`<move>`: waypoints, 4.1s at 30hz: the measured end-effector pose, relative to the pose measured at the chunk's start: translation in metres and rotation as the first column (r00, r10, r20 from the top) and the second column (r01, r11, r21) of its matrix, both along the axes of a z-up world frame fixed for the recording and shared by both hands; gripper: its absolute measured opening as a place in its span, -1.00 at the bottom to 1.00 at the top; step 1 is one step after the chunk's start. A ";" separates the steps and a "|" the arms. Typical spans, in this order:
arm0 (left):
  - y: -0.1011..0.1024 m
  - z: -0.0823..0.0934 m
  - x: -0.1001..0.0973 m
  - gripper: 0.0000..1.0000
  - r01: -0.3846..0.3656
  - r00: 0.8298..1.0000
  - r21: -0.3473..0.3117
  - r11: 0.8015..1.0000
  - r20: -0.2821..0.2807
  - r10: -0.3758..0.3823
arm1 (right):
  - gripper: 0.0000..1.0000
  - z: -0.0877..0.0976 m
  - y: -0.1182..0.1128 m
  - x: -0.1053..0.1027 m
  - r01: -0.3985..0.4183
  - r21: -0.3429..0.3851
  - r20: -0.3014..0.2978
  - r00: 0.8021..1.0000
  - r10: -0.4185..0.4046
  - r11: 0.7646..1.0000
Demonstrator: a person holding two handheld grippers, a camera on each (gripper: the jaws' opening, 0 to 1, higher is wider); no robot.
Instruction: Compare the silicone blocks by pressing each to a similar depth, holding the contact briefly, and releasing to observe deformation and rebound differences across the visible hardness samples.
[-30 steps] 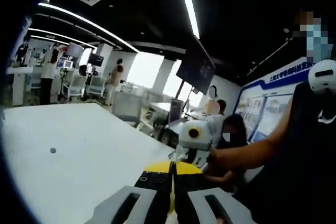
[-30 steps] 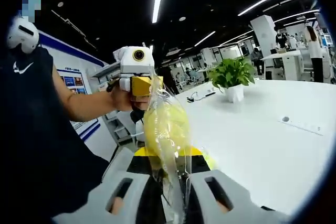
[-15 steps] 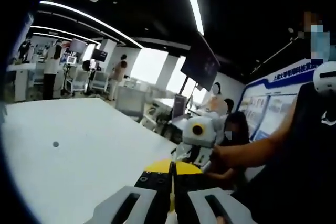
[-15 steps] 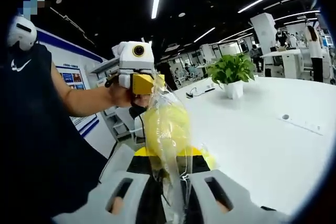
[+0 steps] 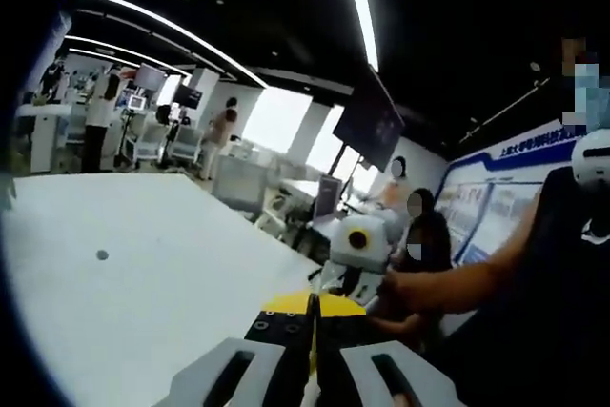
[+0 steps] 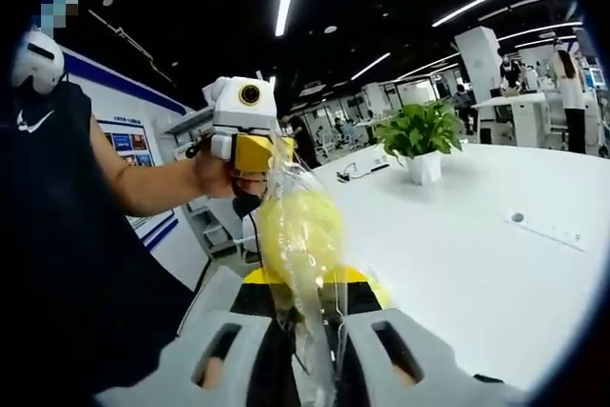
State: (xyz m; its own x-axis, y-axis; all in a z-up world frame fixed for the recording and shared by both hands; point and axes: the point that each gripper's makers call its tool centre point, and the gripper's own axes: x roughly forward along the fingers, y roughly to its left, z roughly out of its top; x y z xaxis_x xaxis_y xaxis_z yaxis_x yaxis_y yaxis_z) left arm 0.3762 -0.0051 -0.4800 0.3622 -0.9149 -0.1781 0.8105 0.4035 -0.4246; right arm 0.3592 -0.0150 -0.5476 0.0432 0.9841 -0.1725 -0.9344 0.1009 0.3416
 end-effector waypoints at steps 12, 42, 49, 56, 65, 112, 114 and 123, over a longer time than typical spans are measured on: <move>-0.009 0.000 -0.001 -1.00 0.009 0.998 0.033 0.999 0.065 -0.011 | -0.98 -0.001 -0.008 0.000 0.019 -0.007 0.006 1.000 -0.019 1.000; -0.016 0.025 0.000 -1.00 -0.017 0.996 0.034 0.999 0.092 0.014 | -0.73 0.019 -0.012 0.011 0.090 0.092 0.155 0.982 -0.104 0.992; -0.020 0.015 -0.003 -1.00 -0.002 0.998 0.049 0.999 0.070 -0.001 | -0.14 0.015 -0.016 0.019 0.173 0.099 0.195 0.962 -0.190 0.980; -0.019 0.009 -0.002 -1.00 0.003 0.999 0.049 0.999 0.050 -0.005 | 0.64 0.005 -0.023 0.031 0.266 0.082 0.134 0.952 -0.275 0.961; -0.023 0.012 -0.003 -1.00 0.015 0.999 0.038 0.999 0.043 -0.017 | 0.93 0.001 -0.046 0.045 0.364 0.072 0.146 0.917 -0.371 0.929; -0.049 -0.105 0.017 -1.00 -0.109 0.961 -0.015 0.994 -0.258 0.102 | 0.93 -0.097 -0.166 -0.002 0.624 -0.081 0.102 0.781 -0.616 0.778; -0.051 -0.111 0.017 -1.00 -0.111 0.957 -0.015 0.994 -0.271 0.103 | 0.93 -0.098 -0.170 -0.002 0.631 -0.080 0.102 0.775 -0.624 0.771; -0.055 -0.137 0.023 -1.00 -0.142 0.927 -0.032 0.989 -0.354 0.122 | 0.93 -0.125 -0.196 -0.002 0.684 -0.139 0.137 0.729 -0.671 0.716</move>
